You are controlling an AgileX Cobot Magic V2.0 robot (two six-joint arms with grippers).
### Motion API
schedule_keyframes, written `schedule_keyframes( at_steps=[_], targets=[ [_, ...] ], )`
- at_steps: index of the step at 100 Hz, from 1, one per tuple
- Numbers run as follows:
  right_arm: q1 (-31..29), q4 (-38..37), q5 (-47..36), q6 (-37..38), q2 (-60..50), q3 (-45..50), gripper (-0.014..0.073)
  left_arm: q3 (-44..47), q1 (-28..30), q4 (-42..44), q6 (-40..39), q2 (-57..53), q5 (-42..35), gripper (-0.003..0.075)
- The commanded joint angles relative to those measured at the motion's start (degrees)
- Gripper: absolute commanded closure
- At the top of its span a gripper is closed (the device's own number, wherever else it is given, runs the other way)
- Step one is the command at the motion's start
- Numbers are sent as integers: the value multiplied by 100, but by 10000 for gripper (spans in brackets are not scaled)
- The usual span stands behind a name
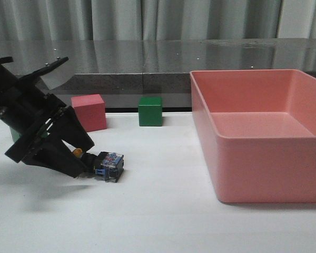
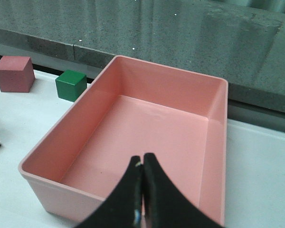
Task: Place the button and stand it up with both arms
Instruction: 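Lower the left gripper onto the lying button and grasp its body, then lift the button with the left gripper and rotate it cap-up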
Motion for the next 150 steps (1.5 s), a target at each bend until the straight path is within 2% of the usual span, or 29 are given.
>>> schedule_keyframes(
  at_steps=[1,9,33,47,57,71,87,101,118,138,150],
  targets=[
    [-26,70,-440,-25,7,-147,655,-81,16,-429,80,-188,126,250],
    [-26,70,-440,-25,7,-147,655,-81,16,-426,80,-89,163,321],
    [-26,70,-440,-25,7,-147,655,-81,16,-350,80,20,663,613],
    [-26,70,-440,-25,7,-147,655,-115,16,-151,95,-6,905,740],
    [-26,70,-440,-25,7,-147,655,-411,16,346,-178,-142,1253,740],
    [-26,70,-440,-25,7,-147,655,-1180,2,1399,-1588,-583,1479,740],
    [-26,70,-446,-25,7,-147,655,-2060,-288,2516,-2921,-1041,1657,740],
    [-26,70,-446,-25,7,-147,655,-2448,-933,4013,-3903,-1122,1657,740],
    [-26,70,-446,-25,7,-147,655,-2467,-1973,6122,-4997,-1111,1647,740],
    [-26,70,-446,-25,7,-147,655,-2467,-2894,7917,-6688,-1111,1612,740],
    [-26,70,-441,-25,7,-147,655,-2467,-3228,8609,-7118,-1071,1612,739]
  ],
)
